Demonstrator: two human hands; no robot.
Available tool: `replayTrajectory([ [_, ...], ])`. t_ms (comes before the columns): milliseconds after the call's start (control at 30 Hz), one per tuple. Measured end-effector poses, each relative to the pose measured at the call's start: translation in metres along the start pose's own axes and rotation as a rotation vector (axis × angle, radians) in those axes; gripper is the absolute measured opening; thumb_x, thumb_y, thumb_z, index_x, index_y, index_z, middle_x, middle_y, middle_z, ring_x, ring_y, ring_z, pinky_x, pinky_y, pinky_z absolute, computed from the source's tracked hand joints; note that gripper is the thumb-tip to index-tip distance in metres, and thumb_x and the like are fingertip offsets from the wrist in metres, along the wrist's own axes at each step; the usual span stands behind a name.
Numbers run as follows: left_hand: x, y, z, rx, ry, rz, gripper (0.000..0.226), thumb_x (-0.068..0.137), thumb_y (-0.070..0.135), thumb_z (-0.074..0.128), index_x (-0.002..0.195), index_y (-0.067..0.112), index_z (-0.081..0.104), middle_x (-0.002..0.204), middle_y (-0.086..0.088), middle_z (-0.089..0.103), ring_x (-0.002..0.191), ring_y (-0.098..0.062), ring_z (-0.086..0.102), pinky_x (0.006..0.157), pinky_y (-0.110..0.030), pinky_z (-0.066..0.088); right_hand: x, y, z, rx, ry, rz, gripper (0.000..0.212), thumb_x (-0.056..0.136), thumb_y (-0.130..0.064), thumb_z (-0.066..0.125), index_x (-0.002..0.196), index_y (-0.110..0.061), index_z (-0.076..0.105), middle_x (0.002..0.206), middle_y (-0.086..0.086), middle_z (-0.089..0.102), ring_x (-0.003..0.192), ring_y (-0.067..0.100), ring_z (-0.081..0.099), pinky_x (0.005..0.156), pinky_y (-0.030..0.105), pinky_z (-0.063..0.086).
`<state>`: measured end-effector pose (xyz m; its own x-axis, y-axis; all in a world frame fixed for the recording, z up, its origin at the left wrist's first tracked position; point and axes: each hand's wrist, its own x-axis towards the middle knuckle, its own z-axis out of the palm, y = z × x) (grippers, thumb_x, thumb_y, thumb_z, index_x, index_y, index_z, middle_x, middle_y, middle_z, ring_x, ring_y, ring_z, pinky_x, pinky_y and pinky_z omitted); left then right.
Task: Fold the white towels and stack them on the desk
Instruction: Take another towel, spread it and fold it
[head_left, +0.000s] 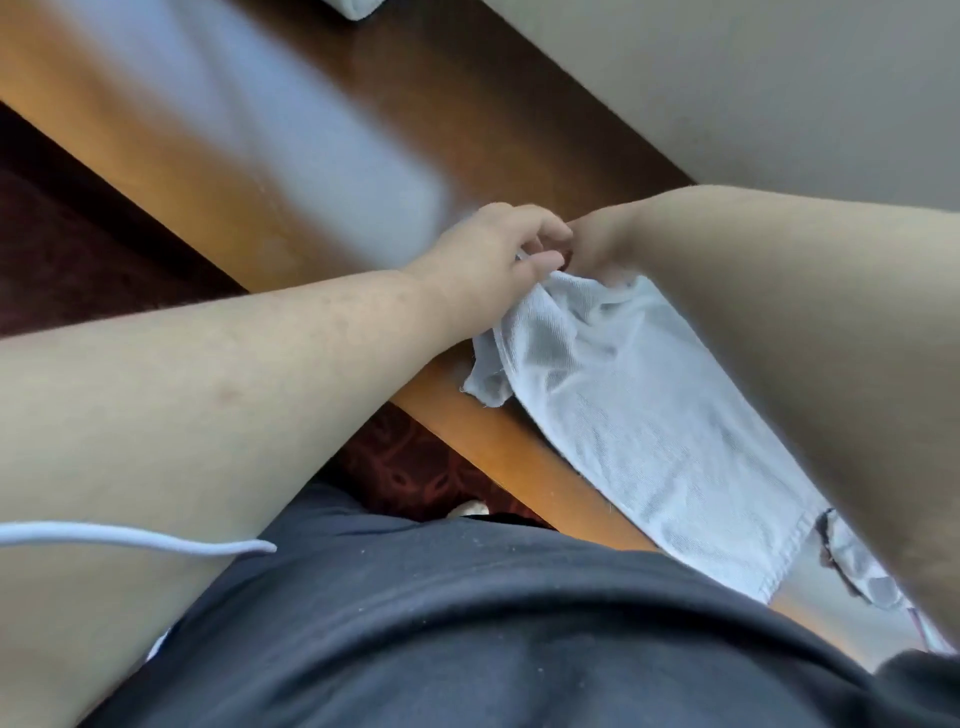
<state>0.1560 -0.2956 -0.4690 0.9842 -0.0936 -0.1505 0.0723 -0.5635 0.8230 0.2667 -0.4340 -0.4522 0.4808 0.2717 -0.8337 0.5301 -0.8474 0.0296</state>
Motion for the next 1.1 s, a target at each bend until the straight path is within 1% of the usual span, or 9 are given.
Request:
replayTrajectory([
  [167,-0.024,-0.032,0.018,0.004,0.094,-0.461,0.048,0.095,0.047,0.054,0.138,0.026,0.048,0.121,0.005,0.056,0.104,-0.014,0.056,0.078,-0.016,0.04,0.013,-0.006,0.036,-0.271,0.3,-0.159,0.022,0.095,-0.034,0.049,0.111,-0.036,0.065,0.105,-0.004,0.058,0.11,0.028,0.05,0.081,0.038,0.044],
  [300,-0.037,-0.024,0.022,0.124,-0.045,-0.631,0.055,0.086,0.049,0.064,0.135,0.026,0.051,0.117,0.002,0.061,0.089,-0.016,0.054,0.065,-0.024,0.038,0.003,0.002,0.04,0.056,0.398,-0.23,0.019,0.093,-0.04,0.056,0.08,-0.027,0.051,0.083,-0.006,0.055,0.081,0.022,0.054,0.063,0.032,0.039],
  [433,-0.048,-0.002,0.014,-0.105,0.217,-0.619,0.018,0.086,0.032,0.058,0.101,0.037,0.052,0.083,0.015,0.053,0.068,-0.003,0.051,0.05,-0.021,0.034,-0.016,0.016,0.017,0.409,0.71,-0.288,0.012,0.087,-0.03,0.059,0.083,-0.023,0.051,0.073,-0.01,0.051,0.065,0.008,0.046,0.057,0.026,0.036],
  [600,-0.073,0.011,0.012,-0.187,0.653,-0.394,0.035,0.089,0.02,0.048,0.094,0.047,0.028,0.103,0.015,0.041,0.075,-0.014,0.053,0.057,-0.03,0.038,-0.029,0.023,-0.002,0.836,1.167,-0.313,0.018,0.082,-0.015,0.049,0.078,-0.032,0.044,0.079,-0.014,0.047,0.065,-0.003,0.042,0.06,0.01,0.035],
  [700,-0.081,-0.006,0.014,-0.171,0.675,-0.513,0.04,0.092,0.015,0.046,0.1,0.05,0.029,0.119,0.008,0.029,0.081,-0.014,0.052,0.059,-0.026,0.037,-0.015,0.023,0.002,0.693,1.044,-0.16,0.021,0.085,-0.008,0.048,0.098,-0.024,0.054,0.109,0.002,0.051,0.09,0.01,0.051,0.074,0.007,0.036],
  [767,-0.083,-0.023,0.013,-0.15,0.532,-0.683,0.037,0.092,0.016,0.049,0.112,0.046,0.041,0.127,0.004,0.028,0.083,-0.016,0.055,0.059,-0.022,0.038,0.003,0.024,0.009,0.537,0.807,0.038,0.031,0.089,-0.013,0.053,0.119,-0.02,0.058,0.129,0.011,0.046,0.114,0.029,0.051,0.096,0.028,0.043],
  [867,-0.081,-0.043,0.002,-0.143,0.354,-0.867,0.044,0.091,0.028,0.054,0.133,0.037,0.045,0.138,-0.004,0.03,0.077,-0.017,0.056,0.058,-0.023,0.039,0.014,0.015,0.015,0.509,0.555,0.21,0.048,0.09,-0.026,0.057,0.138,-0.025,0.049,0.142,0.011,0.04,0.124,0.036,0.048,0.105,0.047,0.043],
  [967,-0.078,-0.06,-0.02,-0.182,0.387,-0.894,0.053,0.089,0.03,0.054,0.141,0.031,0.042,0.144,-0.006,0.033,0.08,-0.015,0.054,0.066,-0.025,0.043,0.022,0.003,0.01,0.543,0.587,0.153,0.052,0.089,-0.027,0.057,0.141,-0.026,0.049,0.148,0.007,0.039,0.128,0.033,0.045,0.105,0.048,0.043],
  [1100,-0.066,-0.082,-0.048,0.232,0.45,-0.67,0.054,0.09,0.026,0.055,0.142,0.027,0.042,0.15,-0.003,0.026,0.131,-0.03,0.033,0.099,-0.038,0.036,0.037,-0.007,-0.02,0.473,0.672,0.124,0.045,0.097,-0.032,0.05,0.141,-0.022,0.052,0.15,0.007,0.041,0.133,0.032,0.041,0.108,0.047,0.039],
])
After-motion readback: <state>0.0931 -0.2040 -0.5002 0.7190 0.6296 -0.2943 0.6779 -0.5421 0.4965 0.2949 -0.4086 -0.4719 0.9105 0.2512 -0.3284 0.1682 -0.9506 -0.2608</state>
